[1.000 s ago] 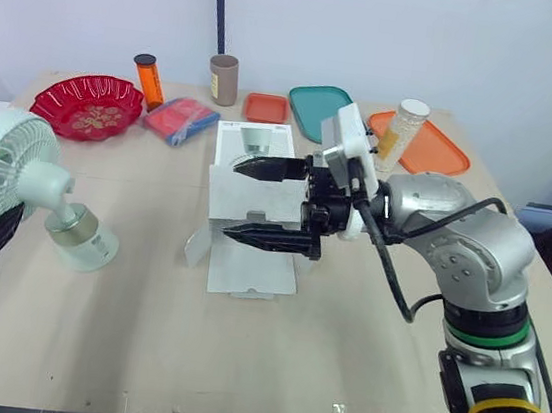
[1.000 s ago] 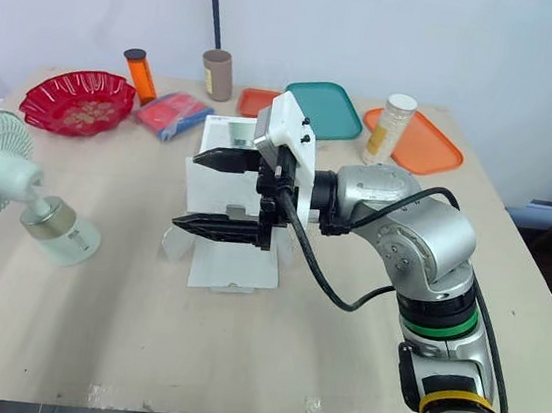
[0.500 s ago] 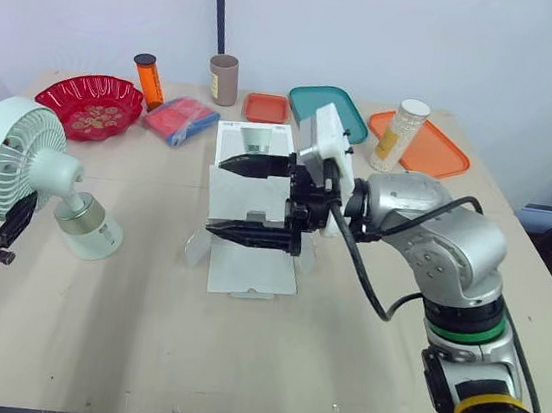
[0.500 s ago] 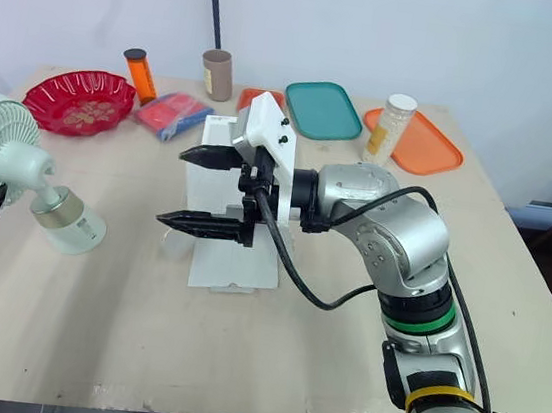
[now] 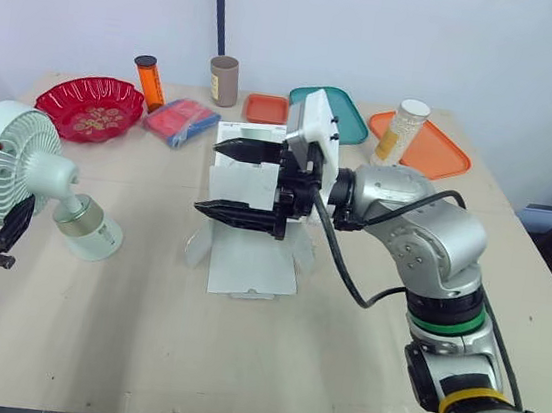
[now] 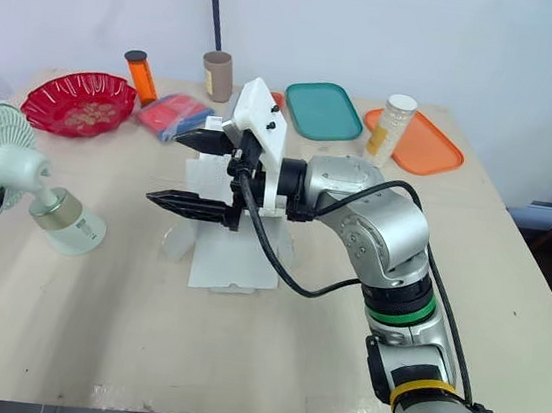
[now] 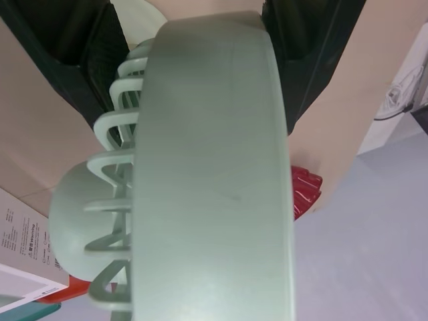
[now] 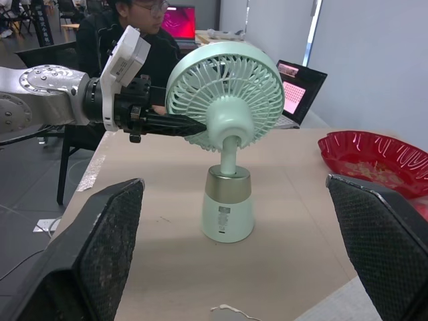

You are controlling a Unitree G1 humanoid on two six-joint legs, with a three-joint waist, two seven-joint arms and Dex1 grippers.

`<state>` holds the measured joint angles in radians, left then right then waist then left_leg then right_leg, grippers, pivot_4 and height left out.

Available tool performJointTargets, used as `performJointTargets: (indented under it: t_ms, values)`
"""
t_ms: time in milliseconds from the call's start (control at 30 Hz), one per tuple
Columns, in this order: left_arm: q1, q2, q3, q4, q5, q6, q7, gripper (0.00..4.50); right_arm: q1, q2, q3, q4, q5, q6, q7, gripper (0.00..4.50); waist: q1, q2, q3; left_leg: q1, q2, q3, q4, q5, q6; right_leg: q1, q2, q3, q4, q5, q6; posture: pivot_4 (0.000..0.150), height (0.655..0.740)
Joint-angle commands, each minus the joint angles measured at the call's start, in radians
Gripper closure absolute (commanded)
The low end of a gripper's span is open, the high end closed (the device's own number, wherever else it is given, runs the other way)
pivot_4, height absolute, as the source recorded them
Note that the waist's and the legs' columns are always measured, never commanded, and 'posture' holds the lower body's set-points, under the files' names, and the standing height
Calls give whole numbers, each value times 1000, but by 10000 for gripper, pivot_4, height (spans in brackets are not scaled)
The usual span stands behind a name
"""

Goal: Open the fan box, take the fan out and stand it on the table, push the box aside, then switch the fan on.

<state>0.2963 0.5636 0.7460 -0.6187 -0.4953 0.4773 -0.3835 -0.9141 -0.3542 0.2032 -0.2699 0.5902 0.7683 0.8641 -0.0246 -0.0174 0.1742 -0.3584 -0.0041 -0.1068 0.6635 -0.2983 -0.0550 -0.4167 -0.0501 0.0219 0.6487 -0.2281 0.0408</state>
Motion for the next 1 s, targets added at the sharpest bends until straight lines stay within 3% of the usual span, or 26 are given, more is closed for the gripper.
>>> performJointTargets:
  t_ms: [33,133,400,700,1000]
  values:
    - [6,-7,4,4,-28,44,13,8534,-32,13,-4,-11,-8,-20,-5,0,-2,0,0,0,0,0,0,0,0,0,0,0,0,0,0,1500,7400]
    - [5,-5,5,9,-25,47,12,491,-30,16,-4,-12,-11,-20,-3,0,-3,0,0,0,0,0,0,0,0,-1,0,0,0,0,0,1500,7400]
    - [8,0,9,14,-21,36,0,491,-22,18,-2,-15,-15,-20,2,0,-3,0,0,0,0,0,0,0,0,-1,0,0,0,0,0,1500,7400]
    - [85,-41,67,-58,-150,89,5,491,-11,24,1,-23,-13,-24,9,0,-11,0,0,-1,0,0,-1,0,0,-1,0,0,0,0,0,1500,7400]
    - [99,-21,73,-73,-176,98,27,491,-10,34,2,-14,-14,-34,16,0,-11,0,0,0,0,0,-1,0,0,-1,0,0,0,0,0,1500,7400]
